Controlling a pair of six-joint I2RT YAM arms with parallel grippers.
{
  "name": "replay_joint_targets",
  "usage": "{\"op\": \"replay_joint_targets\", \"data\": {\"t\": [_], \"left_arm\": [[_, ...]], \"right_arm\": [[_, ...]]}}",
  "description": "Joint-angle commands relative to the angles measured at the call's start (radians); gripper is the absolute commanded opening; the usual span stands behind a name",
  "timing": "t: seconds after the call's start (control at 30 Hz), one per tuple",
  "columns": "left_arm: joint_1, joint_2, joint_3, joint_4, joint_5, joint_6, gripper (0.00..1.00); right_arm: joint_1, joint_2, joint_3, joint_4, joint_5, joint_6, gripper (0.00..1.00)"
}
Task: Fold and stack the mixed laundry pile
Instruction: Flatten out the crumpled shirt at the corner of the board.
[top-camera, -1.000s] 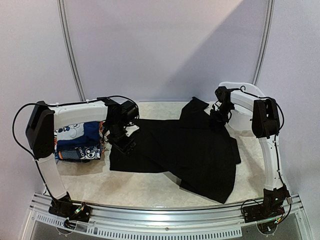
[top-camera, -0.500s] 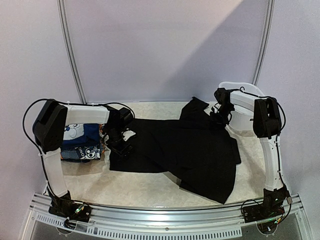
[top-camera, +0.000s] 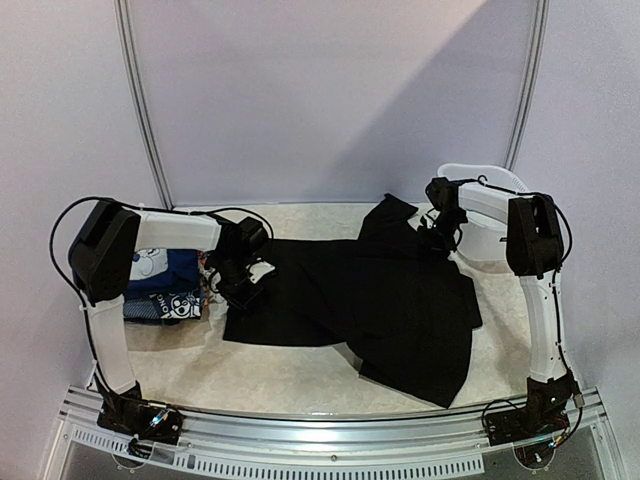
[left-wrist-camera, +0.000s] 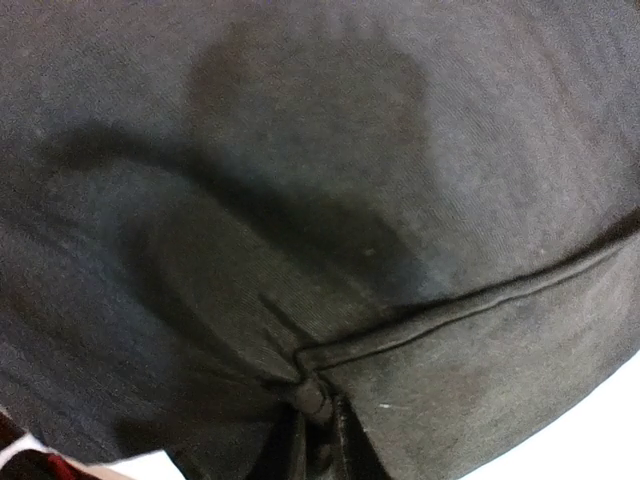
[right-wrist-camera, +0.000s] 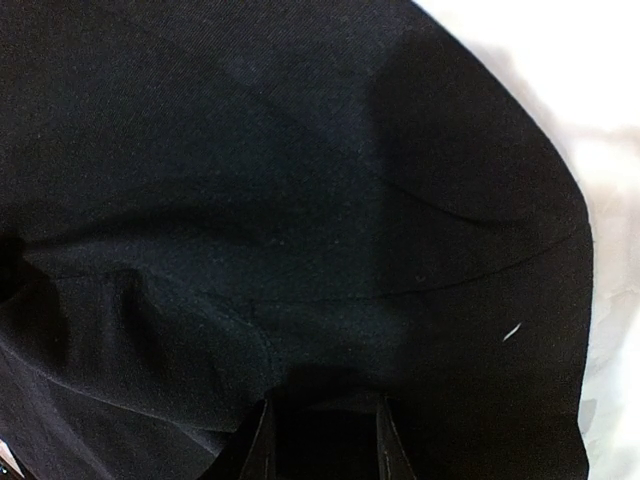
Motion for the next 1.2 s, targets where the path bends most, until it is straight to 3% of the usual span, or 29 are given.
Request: {"op": "replay_joint_targets", "data": {"t": [0.0,0.6,0.83,0.93,1.17], "left_arm": [[0.004,-0.074,-0.029,-0.006,0.014,0.0,0.02],[-0.042,-0.446,-0.226,-0.065,-0.111,-0.067,0.01],[-0.129,-0.627,-0.254,-0.139,-0.191,-0.137,0.04],[-0.232,-0.698,-0.252,-0.146,-0.259,-0.161,0.07],[-0.331,-0.726,-0.191,-0.247,-0.271,-0.275,0.11]], "right_arm": [[0.018,-0.021,-0.023,-0.028,-0.002,0.011,0.34],[0.017,0.048,0.017,-0.044,0.026,0.05,0.31],[0.017,0.099,0.04,-0.04,0.027,0.066,0.3],[0.018,0.113,0.044,-0.032,0.014,0.076,0.29],[0.017,0.126,0.053,-0.023,-0.005,0.091,0.29]]}}
